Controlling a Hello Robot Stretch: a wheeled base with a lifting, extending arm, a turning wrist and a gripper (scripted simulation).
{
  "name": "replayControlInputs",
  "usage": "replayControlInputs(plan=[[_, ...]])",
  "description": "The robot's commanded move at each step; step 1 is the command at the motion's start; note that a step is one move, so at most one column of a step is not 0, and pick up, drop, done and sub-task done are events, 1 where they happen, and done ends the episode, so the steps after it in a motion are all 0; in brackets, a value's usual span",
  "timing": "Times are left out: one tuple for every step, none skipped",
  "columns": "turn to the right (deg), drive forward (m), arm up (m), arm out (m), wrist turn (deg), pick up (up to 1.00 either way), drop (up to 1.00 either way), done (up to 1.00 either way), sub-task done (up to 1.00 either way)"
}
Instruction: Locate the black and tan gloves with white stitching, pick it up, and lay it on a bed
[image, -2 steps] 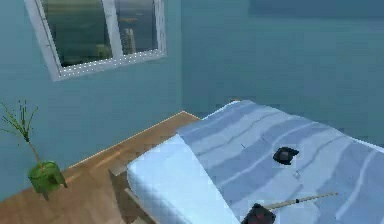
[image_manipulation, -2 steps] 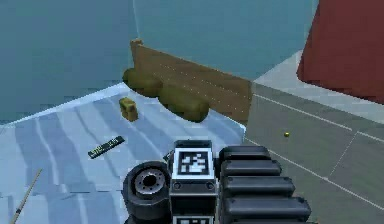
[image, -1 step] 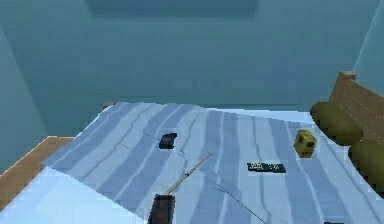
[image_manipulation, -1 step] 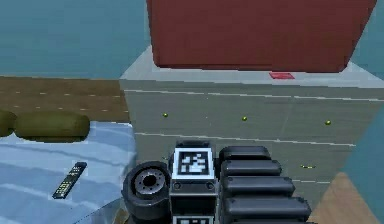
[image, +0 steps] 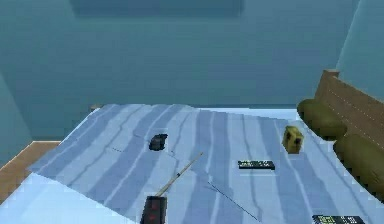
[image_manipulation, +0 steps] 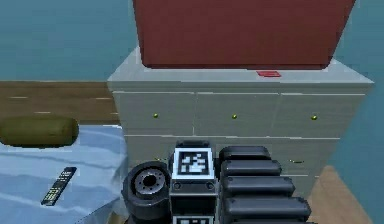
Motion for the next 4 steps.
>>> replayControlInputs(plan=[[0.0, 0.15, 0.0, 0.0, 0.0, 0.0, 0.0, 0.0, 0.0], [15.0, 0.0, 0.0, 0.0, 0.0, 0.0, 0.0, 0.0, 0.0], [-6.0, 0.0, 0.0, 0.0, 0.0, 0.0, 0.0, 0.0, 0.0], [-6.0, 0.0, 0.0, 0.0, 0.0, 0.0, 0.0, 0.0, 0.0]])
